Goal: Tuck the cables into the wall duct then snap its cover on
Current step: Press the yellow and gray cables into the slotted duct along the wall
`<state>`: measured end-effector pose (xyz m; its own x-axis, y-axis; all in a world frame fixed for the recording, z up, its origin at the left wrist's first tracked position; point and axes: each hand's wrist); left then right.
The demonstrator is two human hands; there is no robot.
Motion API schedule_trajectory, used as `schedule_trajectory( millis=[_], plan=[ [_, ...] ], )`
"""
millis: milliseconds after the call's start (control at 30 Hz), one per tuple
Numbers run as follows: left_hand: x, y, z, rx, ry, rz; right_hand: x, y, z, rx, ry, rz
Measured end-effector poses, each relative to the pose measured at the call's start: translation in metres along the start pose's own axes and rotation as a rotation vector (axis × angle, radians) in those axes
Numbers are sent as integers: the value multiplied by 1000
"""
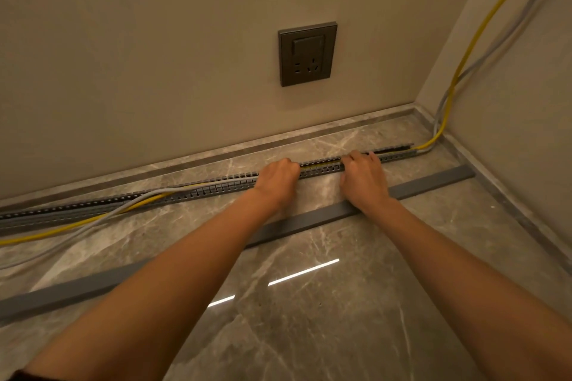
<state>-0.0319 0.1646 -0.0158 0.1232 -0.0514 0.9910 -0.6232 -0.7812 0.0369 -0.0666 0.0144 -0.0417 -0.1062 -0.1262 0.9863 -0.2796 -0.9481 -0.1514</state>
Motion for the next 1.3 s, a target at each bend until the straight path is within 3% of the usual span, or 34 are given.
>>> schedule_trajectory(
  millis=[167, 467, 667, 833, 1000, 1300],
  plan=[
    [0, 7, 1, 44, -35, 2, 20, -3, 12, -31, -126, 20],
    [2, 3, 0, 90, -65, -146, 33, -4, 14, 99, -280, -230],
    [5, -22, -26, 225, 133, -173, 22, -37, -4, 97, -201, -191],
    [-2, -58, -59, 415, 158, -74, 14, -63, -7, 17, -177, -218],
    [-12, -103, -89, 474, 141, -51, 9, -93, -10, 10, -152, -340],
    [-17, -155, -115, 303, 165, -145, -5, -198, -30, 313, -123, 19]
  ],
)
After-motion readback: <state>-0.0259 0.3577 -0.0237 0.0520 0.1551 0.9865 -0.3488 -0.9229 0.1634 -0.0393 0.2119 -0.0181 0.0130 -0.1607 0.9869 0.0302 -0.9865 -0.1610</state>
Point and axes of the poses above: each hand's wrist, its own z-axis towards the middle knuckle, its own x-axis out of the back of the hand, y = z × x, and after that the axes turned 7 degrees about -x, right-handed
